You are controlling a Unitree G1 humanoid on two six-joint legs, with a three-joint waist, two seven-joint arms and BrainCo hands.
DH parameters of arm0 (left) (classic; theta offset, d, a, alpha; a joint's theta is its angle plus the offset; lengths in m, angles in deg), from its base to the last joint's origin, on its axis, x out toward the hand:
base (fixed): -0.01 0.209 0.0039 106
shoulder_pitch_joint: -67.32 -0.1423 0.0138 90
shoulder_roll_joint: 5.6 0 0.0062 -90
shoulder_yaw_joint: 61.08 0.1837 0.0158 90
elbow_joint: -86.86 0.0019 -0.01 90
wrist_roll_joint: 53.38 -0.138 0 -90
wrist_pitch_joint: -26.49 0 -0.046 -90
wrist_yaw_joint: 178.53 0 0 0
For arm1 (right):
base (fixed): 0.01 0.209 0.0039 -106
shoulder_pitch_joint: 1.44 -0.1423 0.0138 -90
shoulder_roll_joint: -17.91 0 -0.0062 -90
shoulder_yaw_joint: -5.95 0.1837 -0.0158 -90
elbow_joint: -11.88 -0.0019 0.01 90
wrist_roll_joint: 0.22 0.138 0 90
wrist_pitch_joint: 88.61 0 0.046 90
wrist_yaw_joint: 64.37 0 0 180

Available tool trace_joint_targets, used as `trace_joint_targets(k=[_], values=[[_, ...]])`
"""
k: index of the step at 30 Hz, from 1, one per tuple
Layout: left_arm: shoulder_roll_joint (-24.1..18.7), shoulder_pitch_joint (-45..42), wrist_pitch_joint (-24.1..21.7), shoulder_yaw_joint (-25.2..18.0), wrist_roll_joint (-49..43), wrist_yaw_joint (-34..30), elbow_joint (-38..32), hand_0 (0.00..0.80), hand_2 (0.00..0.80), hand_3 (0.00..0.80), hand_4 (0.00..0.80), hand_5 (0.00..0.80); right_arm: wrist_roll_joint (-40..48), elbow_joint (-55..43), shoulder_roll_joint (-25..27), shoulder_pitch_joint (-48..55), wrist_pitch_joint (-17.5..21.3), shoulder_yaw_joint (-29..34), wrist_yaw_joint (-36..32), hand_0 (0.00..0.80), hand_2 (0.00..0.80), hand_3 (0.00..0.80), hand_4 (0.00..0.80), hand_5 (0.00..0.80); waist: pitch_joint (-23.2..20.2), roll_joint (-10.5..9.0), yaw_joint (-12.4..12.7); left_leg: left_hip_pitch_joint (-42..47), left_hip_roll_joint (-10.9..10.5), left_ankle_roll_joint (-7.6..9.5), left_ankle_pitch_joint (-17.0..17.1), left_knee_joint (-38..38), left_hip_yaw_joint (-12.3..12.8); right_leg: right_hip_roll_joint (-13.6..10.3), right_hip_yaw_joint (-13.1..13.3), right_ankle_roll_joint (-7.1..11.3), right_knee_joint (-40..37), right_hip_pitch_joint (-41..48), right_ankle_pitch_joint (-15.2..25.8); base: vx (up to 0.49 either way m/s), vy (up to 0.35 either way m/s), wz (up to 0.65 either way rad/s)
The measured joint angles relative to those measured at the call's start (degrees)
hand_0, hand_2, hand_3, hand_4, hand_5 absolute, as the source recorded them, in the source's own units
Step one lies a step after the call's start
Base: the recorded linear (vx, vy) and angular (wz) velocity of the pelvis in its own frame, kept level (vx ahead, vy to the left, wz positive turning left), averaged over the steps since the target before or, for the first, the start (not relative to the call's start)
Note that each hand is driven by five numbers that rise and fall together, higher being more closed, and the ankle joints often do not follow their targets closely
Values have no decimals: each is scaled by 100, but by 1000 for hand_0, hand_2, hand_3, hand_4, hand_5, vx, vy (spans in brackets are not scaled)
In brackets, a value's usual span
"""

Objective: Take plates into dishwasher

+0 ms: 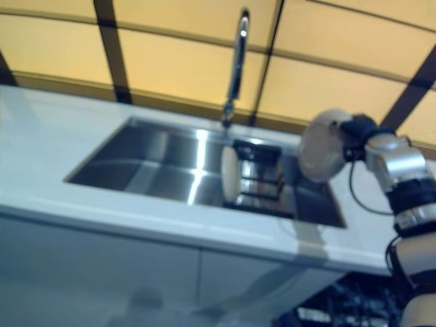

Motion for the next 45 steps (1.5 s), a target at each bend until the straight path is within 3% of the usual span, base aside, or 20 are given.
trace_joint_targets(k=[12, 18, 25, 33, 41, 45], values=[[-6, 23, 121, 95, -42, -22, 17, 0, 0, 0, 0, 0, -219, 328, 611, -161, -50, -325, -465, 800, 800, 800, 800, 800, -242, -72, -183, 98, -12, 16, -89, 1, 316, 46, 313, 66, 1, -64, 49, -29, 14, -15], [-26, 134, 237, 98, -57, -31, 23, 0, 0, 0, 0, 0, -741, 543, 925, -146, -236, -337, -1141, 800, 800, 800, 800, 800, -310, -118, -524, 142, -39, 46, -125, -2, 493, 44, 477, 126, 22, -108, 89, -1, 2, -16], [-32, 231, 243, 100, -175, -82, 65, 0, 0, 0, 0, 0, -841, 578, 1412, 126, -240, -225, -1422, 800, 800, 800, 800, 800, -324, -124, -718, 267, -25, 93, -211, -25, 769, 40, 678, 161, -1, -107, 114, 3, 9, -20], [-80, 227, 243, 93, -279, -131, 79, 0, 0, 0, 0, 0, -935, 461, 1934, 1847, -151, 1003, -1673, 800, 800, 800, 800, 800, -358, -110, -1039, 299, -17, 91, -280, -27, 951, 56, 776, 181, 16, -169, 128, 7, -9, -13], [-93, 257, 237, 69, -281, -137, 94, 0, 0, 0, 0, 0, -1015, -158, 1963, 3591, 31, 2035, -1917, 800, 800, 800, 800, 800, -367, -72, -1403, 337, -30, 111, -327, -34, 1156, 70, 963, 221, 23, -217, 181, 0, -4, -14], [-111, 250, 256, -42, -286, -132, 101, 0, 0, 0, 0, 0, -1125, -598, 1961, 4714, 149, 2788, -2006, 800, 800, 800, 800, 800, -344, -62, -1445, 378, -24, 95, -353, -35, 1266, 55, 964, 226, -3, -267, 180, 0, -29, -15]])
